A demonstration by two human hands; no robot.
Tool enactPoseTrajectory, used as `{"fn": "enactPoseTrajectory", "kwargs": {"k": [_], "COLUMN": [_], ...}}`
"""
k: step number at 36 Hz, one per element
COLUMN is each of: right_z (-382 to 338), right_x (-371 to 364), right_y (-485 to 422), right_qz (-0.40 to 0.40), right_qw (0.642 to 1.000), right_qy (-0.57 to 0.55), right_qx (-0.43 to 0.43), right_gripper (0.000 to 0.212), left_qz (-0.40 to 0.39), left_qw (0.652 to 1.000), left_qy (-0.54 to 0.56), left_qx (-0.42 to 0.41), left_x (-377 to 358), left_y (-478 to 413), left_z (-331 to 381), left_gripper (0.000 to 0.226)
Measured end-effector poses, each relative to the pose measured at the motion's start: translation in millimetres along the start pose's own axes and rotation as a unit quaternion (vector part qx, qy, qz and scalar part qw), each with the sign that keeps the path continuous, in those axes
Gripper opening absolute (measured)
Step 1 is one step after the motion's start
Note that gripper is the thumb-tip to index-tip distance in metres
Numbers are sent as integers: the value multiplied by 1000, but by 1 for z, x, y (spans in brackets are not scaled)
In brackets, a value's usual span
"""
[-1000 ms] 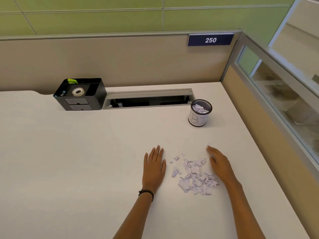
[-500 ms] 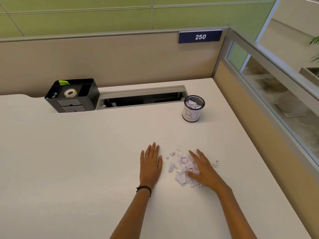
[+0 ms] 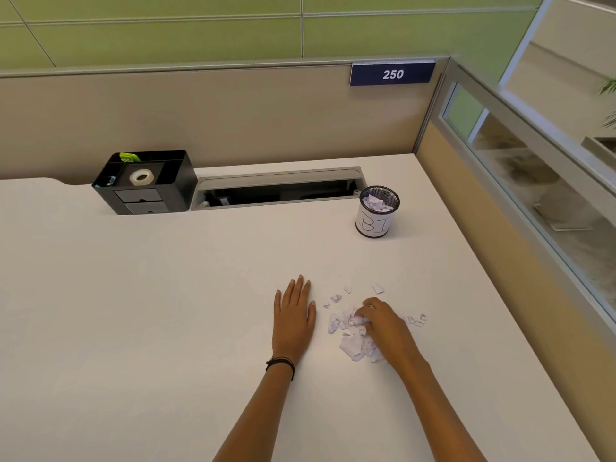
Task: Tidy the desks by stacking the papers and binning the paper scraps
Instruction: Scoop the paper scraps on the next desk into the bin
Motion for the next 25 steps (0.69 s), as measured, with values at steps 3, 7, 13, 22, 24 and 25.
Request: {"fn": "enactPoseTrajectory", "kwargs": {"k": [3, 7, 13, 22, 24, 25], "right_z": [4, 7, -2, -2, -2, -3], "right_x": [4, 12, 43, 94, 108, 115], "right_y": [-4, -16, -32, -69, -83, -90], "right_qz": [4, 21, 84, 191, 208, 217], "right_qw": [999, 999, 995, 973, 970, 969], "right_qy": [36, 27, -52, -129, -123, -118], "right_qx": [13, -2, -11, 18, 23, 25], "right_gripper": [25, 18, 16, 4, 3, 3], "left_qz": [1, 1, 8, 23, 27, 28], "left_qw": [1000, 1000, 1000, 1000, 1000, 1000], "left_qy": [1, -1, 6, 7, 6, 3], "left_qx": [-1, 0, -2, -4, -5, -5], "left_x": [0, -1, 0, -4, -4, -4], "left_y": [0, 0, -1, -1, -1, -1], "left_z": [0, 0, 0, -1, -1, -1], "left_gripper": [62, 62, 59, 51, 50, 50]}}
Point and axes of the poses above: each hand's wrist, its own y-axis away from the middle knuckle, its own x-axis out of the back of the hand, z = x × y, the point moved 3 cm from there along -y, towards the middle knuckle, and after that the axes turned 8 degrees about x, right-handed, at the moved point
